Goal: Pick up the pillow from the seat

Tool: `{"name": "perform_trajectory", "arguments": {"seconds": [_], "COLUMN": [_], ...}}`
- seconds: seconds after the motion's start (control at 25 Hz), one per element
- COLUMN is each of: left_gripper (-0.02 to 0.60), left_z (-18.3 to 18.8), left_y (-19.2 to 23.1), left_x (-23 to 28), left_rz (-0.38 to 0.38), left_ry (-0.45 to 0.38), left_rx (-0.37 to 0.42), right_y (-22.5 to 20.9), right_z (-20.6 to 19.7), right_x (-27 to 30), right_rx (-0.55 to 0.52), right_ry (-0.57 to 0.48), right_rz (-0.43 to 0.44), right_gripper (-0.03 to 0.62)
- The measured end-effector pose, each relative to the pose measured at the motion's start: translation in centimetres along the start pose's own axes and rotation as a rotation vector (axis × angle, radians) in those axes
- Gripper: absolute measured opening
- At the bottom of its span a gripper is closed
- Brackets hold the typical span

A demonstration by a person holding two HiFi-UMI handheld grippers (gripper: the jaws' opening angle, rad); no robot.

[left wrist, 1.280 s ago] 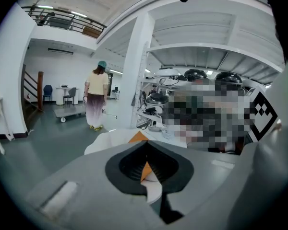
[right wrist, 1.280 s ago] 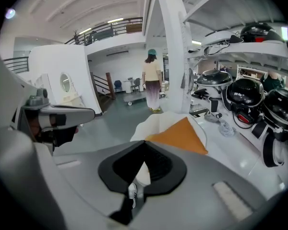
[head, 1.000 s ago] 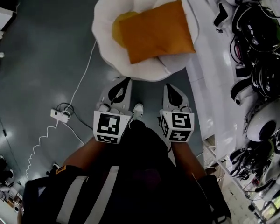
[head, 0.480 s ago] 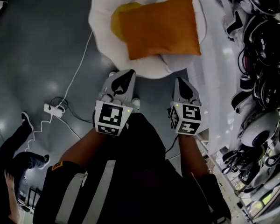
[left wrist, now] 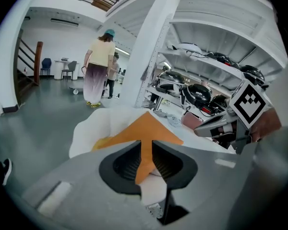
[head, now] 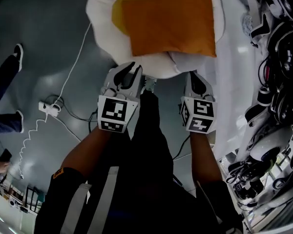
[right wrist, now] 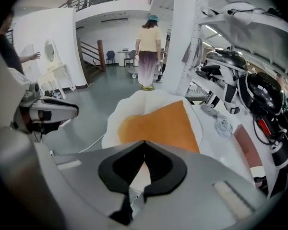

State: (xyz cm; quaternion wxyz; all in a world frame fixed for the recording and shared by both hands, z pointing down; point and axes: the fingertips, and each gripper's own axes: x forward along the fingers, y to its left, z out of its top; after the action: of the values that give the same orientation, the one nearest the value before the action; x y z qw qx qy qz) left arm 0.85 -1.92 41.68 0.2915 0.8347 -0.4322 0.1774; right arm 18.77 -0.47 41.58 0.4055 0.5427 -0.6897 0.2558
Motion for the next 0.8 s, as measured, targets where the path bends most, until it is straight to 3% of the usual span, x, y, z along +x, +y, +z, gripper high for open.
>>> {"name": "perform_trajectory", "arguments": {"seconds": [0.08,0.12,0.16,0.44,0.6,0.8], "left_gripper": [0.099,0.113,0.12,0.178,0.237,0.261], "left_z": [-1.4,-2.1,-2.8,-8.1,-10.9,-14.2], "left_y": [0.6,0.9,1.1,1.8,2.3,3.6], "left_x": [1.8,2.7,3.5,9.4,13.3,17.5], "left_rz": [0.021,0.031,0.039,0.054,0.031,0.018], "left_ry": [0.003,0.003,0.005,0.043,0.09,0.144], "left_rx": [-0.036,-0.055,-0.072,-0.123,-0.119,-0.095], "right_y": [-0.7,-1.0,-1.4,-4.3,-5.6,-6.9], "right_z": [-0.8,-1.2,-1.7,-3.9,-4.5,-5.1], "right_x": [2.0,3.0,4.1,10.4,13.9,18.2], "right_rx": [-0.026,-0.033,-0.039,-0.121,-0.182,-0.235], "right_ry": [0.02,0.032,0.044,0.103,0.12,0.137], "right_rz": [0.021,0.036,0.048,0.045,0.037,0.017], "right_gripper": [0.014,0.118,0.127,0.144,0.161,0.169]}}
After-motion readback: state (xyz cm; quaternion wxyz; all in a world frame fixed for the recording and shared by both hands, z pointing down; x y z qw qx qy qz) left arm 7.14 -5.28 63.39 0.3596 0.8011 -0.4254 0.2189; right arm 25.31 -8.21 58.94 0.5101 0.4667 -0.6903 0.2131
